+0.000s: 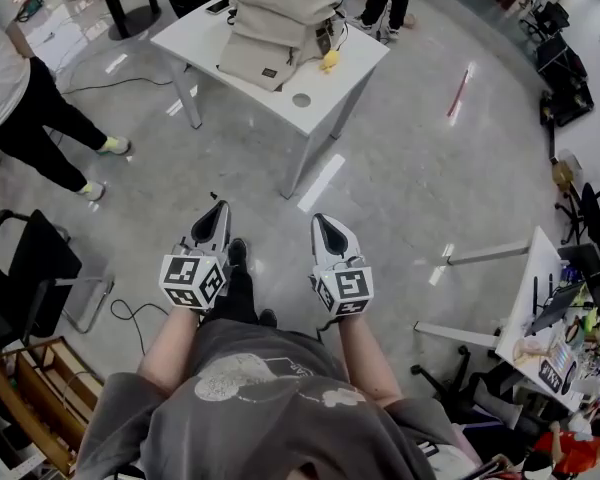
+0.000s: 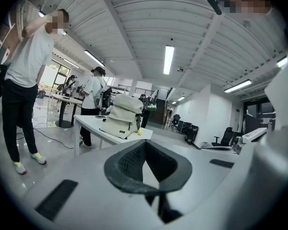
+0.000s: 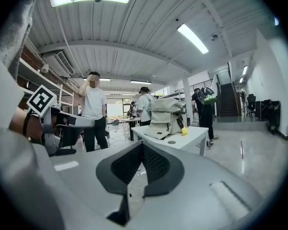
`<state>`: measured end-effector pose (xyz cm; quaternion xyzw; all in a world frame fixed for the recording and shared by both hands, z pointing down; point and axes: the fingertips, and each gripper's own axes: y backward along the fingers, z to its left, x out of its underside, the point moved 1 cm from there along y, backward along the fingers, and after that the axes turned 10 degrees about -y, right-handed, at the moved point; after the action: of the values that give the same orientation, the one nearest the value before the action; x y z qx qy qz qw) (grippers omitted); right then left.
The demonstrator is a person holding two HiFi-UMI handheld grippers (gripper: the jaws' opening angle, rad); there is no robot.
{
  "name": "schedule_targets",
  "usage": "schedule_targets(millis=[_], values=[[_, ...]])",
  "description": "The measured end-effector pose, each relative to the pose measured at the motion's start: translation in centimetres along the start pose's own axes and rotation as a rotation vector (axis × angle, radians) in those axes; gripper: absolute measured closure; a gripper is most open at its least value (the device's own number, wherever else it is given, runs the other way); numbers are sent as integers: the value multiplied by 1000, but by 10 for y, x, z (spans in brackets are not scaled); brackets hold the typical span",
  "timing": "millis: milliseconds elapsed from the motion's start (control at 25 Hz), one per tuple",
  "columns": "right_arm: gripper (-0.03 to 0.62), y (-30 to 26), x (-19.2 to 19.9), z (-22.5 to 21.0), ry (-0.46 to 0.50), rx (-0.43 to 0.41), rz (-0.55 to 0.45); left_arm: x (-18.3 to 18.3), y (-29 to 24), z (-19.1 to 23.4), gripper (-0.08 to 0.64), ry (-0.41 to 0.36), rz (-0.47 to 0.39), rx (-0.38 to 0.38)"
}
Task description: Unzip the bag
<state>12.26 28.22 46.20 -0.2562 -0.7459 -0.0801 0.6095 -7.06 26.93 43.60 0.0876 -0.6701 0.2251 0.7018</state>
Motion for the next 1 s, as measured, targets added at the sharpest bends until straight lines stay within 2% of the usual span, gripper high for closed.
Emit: schedule_targets(millis=[280,600,1000], values=[[592,-56,-13,-25,2,30,-16,-15,-67,37,554,-5,-31,45],[592,-165,-40,-44,3,73,-14,-33,-148,109,554,-3,-23,85],[592,-265,-65,-65,-27,169,-29,-47,-219,171,554,11,-15,159]])
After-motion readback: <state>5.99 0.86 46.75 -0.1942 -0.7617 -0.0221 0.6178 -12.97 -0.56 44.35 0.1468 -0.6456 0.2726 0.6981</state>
